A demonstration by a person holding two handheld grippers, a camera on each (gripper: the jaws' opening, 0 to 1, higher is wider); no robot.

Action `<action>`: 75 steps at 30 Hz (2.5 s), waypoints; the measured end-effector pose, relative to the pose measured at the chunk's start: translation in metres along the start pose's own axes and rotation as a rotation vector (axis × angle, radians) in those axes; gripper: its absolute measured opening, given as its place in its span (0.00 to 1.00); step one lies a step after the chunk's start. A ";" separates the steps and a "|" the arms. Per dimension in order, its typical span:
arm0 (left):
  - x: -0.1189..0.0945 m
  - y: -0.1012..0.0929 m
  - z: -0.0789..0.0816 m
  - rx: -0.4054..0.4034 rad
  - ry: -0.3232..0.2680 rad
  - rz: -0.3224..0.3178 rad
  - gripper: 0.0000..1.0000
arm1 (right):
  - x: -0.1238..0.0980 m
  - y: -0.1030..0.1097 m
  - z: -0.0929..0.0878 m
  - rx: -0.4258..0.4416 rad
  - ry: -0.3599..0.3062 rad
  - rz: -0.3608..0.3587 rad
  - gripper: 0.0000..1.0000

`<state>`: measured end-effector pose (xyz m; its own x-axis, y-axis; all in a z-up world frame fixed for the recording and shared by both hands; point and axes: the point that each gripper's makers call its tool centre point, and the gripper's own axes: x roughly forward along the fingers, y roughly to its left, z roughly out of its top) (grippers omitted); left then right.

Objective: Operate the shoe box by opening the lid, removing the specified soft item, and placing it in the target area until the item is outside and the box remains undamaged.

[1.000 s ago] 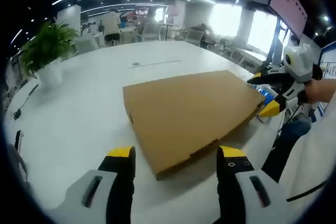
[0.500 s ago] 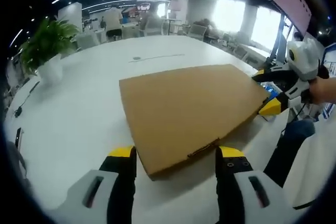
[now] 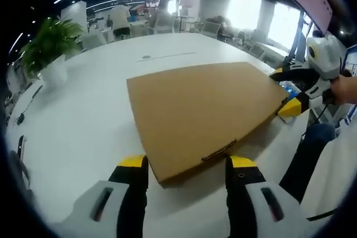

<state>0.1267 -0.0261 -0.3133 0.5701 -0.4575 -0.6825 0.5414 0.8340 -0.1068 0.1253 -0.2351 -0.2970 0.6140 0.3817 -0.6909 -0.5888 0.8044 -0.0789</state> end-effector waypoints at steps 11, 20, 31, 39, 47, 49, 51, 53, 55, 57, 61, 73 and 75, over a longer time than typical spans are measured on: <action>-0.003 -0.007 -0.003 -0.032 -0.007 -0.012 0.57 | -0.004 0.000 -0.005 -0.012 0.022 -0.001 0.79; -0.005 -0.014 -0.005 -0.030 -0.004 -0.024 0.56 | -0.011 0.001 -0.010 -0.009 0.033 -0.001 0.78; -0.009 -0.021 -0.010 -0.039 -0.003 -0.039 0.54 | -0.016 0.002 -0.016 -0.018 0.042 -0.001 0.79; -0.008 -0.025 -0.010 -0.031 -0.002 -0.054 0.54 | -0.021 0.000 -0.020 -0.011 0.046 -0.006 0.79; -0.014 -0.028 -0.015 -0.028 0.003 -0.065 0.53 | -0.026 0.005 -0.025 -0.018 0.058 -0.004 0.78; -0.015 -0.028 -0.016 -0.025 0.003 -0.066 0.53 | -0.026 0.006 -0.025 -0.019 0.055 -0.005 0.78; -0.015 -0.028 -0.016 -0.035 0.000 -0.068 0.53 | -0.025 0.006 -0.025 -0.020 0.062 -0.006 0.78; -0.016 -0.028 -0.016 -0.041 -0.003 -0.071 0.53 | -0.025 0.008 -0.025 -0.017 0.070 -0.009 0.79; -0.017 -0.028 -0.017 -0.039 -0.002 -0.072 0.53 | -0.025 0.009 -0.026 -0.015 0.066 -0.010 0.79; -0.017 -0.028 -0.017 -0.037 -0.002 -0.072 0.53 | -0.026 0.009 -0.025 -0.015 0.065 -0.011 0.79; -0.017 -0.028 -0.017 -0.039 -0.006 -0.075 0.54 | -0.025 0.010 -0.025 -0.013 0.066 -0.019 0.80; -0.018 -0.030 -0.016 -0.066 -0.006 -0.113 0.55 | -0.026 0.009 -0.028 -0.033 0.082 -0.021 0.79; -0.019 -0.029 -0.014 -0.101 -0.011 -0.118 0.55 | -0.026 0.009 -0.027 -0.032 0.086 -0.022 0.79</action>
<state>0.0918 -0.0373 -0.3075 0.5132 -0.5575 -0.6525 0.5409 0.8004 -0.2584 0.0896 -0.2502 -0.2994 0.5803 0.3220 -0.7480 -0.5928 0.7968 -0.1169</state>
